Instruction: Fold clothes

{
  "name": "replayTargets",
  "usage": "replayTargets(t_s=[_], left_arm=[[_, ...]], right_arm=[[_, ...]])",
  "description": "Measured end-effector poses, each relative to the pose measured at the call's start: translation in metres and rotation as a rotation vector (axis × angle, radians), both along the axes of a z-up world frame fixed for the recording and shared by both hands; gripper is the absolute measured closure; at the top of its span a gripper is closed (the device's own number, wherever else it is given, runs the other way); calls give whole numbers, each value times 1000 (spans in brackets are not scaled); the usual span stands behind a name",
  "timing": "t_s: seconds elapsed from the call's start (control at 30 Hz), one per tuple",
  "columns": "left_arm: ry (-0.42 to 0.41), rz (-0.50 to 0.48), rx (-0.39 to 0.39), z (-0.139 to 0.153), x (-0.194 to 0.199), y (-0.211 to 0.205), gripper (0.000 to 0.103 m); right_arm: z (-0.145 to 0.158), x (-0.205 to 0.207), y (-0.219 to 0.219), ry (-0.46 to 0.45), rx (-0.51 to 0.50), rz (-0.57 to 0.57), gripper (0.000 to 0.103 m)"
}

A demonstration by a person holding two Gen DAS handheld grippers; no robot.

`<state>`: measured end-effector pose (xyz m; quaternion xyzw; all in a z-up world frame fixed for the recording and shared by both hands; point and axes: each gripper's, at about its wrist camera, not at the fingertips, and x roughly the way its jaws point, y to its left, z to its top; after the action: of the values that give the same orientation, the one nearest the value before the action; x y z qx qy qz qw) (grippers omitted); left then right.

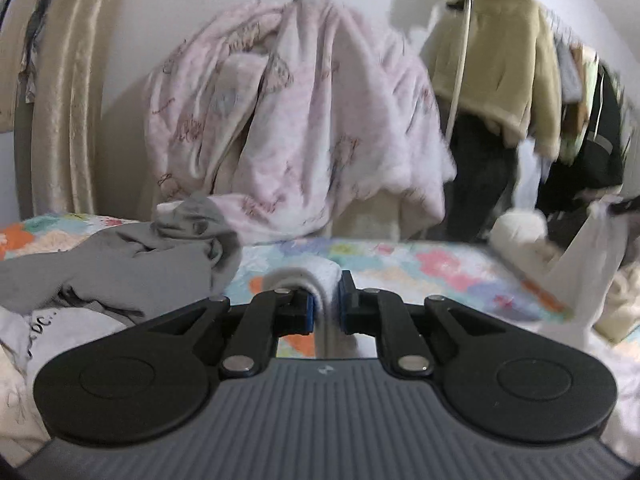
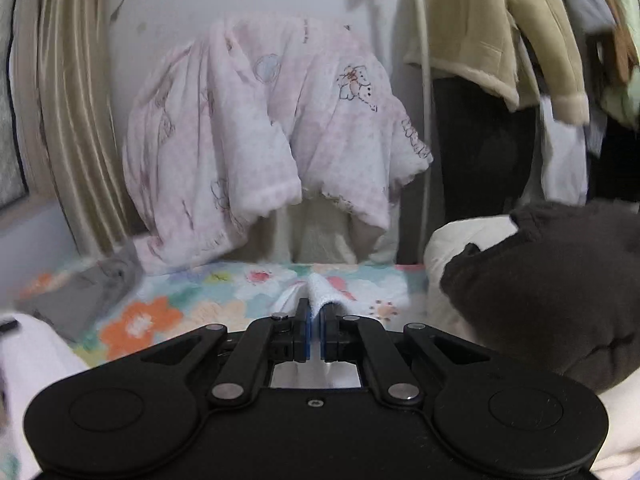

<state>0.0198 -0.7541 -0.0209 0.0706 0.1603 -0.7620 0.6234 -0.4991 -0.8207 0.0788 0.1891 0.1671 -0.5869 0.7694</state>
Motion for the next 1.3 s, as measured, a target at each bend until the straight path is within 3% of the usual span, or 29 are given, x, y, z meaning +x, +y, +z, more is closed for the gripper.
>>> replayTargets(t_s=[0.13, 0.17, 0.2, 0.23, 0.27, 0.3, 0.37, 0.43, 0.57, 0.67, 0.8, 0.83, 0.93, 0.97, 1.0, 1.03, 1.07, 1.1, 1.17, 1.27, 1.3], left_arm=[[-49, 54, 149, -31, -15, -17, 89], [-45, 98, 191, -40, -16, -17, 87], [-38, 163, 242, -52, -17, -14, 81], [-21, 225, 290, -63, -17, -9, 77], [16, 246, 317, -75, -16, 1, 70], [53, 265, 344, -86, -16, 10, 70], [139, 220, 354, -100, -16, 33, 67], [174, 210, 342, -102, -16, 45, 62], [290, 154, 351, -97, -9, 38, 47], [325, 140, 366, -98, -9, 42, 47], [516, 112, 370, -113, -2, 37, 43], [545, 124, 374, -117, -2, 35, 41], [521, 124, 397, -121, -13, 26, 31], [522, 108, 389, -122, -16, 24, 34], [523, 92, 380, -122, -20, 22, 51], [524, 78, 371, -123, -24, 21, 66], [506, 93, 349, -123, -25, 21, 89], [489, 108, 327, -122, -27, 21, 91], [452, 138, 284, -122, -31, 22, 92], [297, 172, 225, -111, -39, 21, 88], [306, 174, 234, -114, -38, 20, 86]], right_arm=[[-32, 10, -7, 94, 124, 33, 90], [-42, 13, -6, 116, 163, 37, 78], [-54, 13, -4, 130, 207, 44, 56], [-69, 13, -1, 131, 259, 56, 52], [-84, 11, 4, 126, 298, 65, 51], [-99, 7, 9, 116, 327, 73, 51], [-128, -2, 18, 123, 398, 67, 51], [-149, -13, 26, 121, 442, 53, 51], [-156, -28, 32, 140, 440, 6, 46], [-156, -43, 35, 139, 437, -84, 45], [-166, -64, 48, 152, 440, -131, 44], [-169, -69, 51, 134, 437, -128, 44], [-180, -84, 60, -2, 453, -87, 44], [-183, -84, 63, -28, 454, -66, 45], [-184, -77, 67, 11, 432, -49, 60], [-183, -63, 74, 110, 380, -38, 83], [-181, -49, 80, 207, 337, -22, 97], [-178, -35, 85, 276, 301, -5, 97], [-164, -25, 89, 295, 230, -27, 98], [-144, -32, 79, 352, 146, -126, 100], [-141, -35, 74, 359, 141, -144, 100]])
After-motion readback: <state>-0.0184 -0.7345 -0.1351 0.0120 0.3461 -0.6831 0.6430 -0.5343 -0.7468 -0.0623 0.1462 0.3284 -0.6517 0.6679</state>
